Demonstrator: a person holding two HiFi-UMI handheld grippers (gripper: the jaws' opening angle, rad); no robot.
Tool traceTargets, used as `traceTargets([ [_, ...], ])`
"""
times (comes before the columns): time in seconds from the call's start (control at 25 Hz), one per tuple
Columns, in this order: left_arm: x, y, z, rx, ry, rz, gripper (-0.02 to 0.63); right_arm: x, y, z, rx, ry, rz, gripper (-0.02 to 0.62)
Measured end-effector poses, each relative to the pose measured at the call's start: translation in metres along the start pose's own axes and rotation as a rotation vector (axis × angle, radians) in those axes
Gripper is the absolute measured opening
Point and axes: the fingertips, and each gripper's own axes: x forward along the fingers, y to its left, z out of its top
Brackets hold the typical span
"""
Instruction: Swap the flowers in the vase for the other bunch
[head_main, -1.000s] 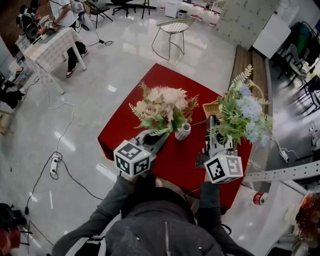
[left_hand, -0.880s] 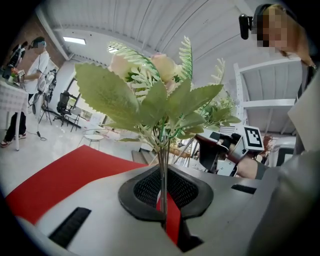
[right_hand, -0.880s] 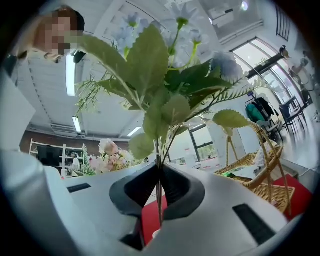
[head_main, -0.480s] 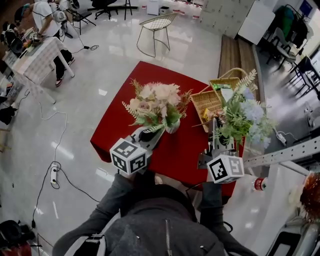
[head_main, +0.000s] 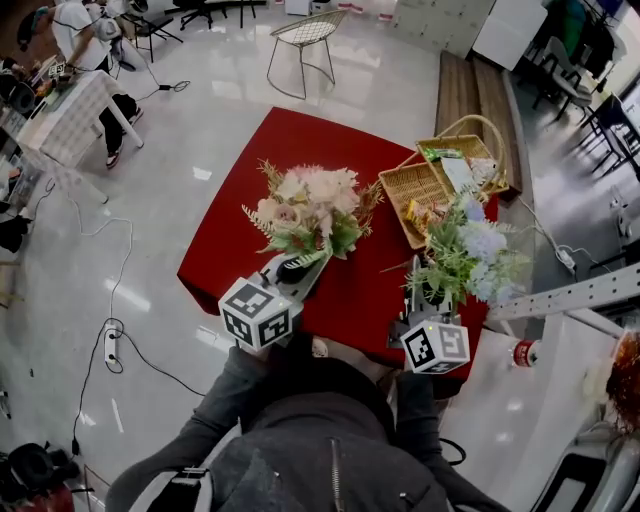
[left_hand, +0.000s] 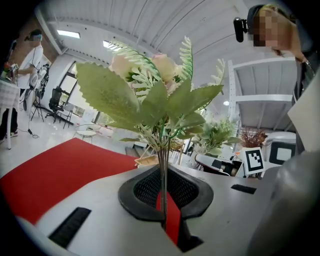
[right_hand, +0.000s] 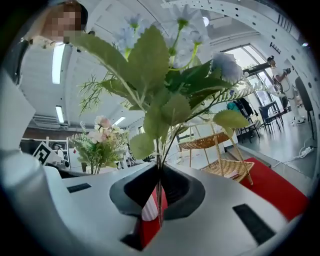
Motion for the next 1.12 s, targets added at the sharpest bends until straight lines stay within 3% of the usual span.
traceTargets([
  [0.32, -0.006, -0.002, -0.017, -0.027, 0.013, -0.002, 0.018, -0.012, -0.002, -0.041, -0.001, 0.057, -0.015, 0.029],
  [1.12, -0.004, -0.002, -0.016, -0.041, -0.001, 0.0, 0.021, -0.01, -0.001, -0.047, 0.008, 0.071, -0.003, 0.029],
])
